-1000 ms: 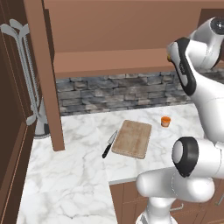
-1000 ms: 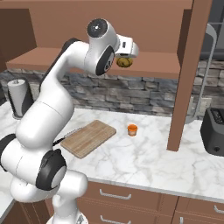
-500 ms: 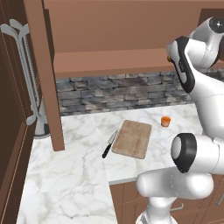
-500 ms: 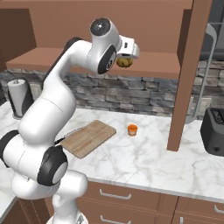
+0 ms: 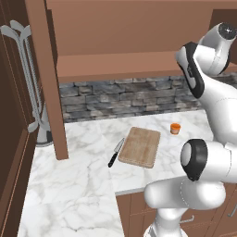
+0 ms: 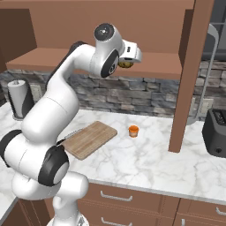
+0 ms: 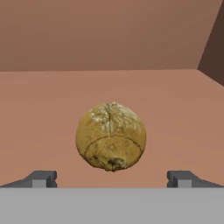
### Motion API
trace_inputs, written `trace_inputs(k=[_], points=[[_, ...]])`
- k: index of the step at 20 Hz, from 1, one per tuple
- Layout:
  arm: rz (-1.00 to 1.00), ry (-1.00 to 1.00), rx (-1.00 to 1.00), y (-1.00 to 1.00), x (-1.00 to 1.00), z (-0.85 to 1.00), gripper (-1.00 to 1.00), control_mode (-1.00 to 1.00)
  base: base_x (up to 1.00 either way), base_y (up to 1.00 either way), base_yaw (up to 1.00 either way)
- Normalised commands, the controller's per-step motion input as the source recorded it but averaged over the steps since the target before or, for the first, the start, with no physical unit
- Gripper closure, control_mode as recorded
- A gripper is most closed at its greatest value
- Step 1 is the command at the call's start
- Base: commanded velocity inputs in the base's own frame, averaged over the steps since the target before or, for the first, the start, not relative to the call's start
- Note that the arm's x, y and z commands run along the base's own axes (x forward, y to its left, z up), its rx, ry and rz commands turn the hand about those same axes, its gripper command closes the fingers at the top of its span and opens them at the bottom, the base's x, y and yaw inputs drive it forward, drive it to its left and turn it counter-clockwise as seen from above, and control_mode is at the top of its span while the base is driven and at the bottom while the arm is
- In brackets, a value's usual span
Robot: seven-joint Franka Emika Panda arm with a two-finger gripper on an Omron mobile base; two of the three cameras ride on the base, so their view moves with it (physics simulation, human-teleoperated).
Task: Pick the bread, place it on the cutting board, pick the jam, place it on the counter, and close the cabinet.
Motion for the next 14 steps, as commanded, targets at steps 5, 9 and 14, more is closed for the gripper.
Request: trace_inputs(k=[5,9,14], points=[[0.00,0.01,0.00,-0.01,0.23,0.00,-1.00,-1.00,0.00,0.00,0.00],[0.00,0.00,0.00,-0.04,0.25,0.00,-1.00,-1.00,0.00,0.00,0.00],[0.00,0.00,0.00,-0.05,0.25,-0.01,-1.00,-1.00,0.00,0.00,0.00]])
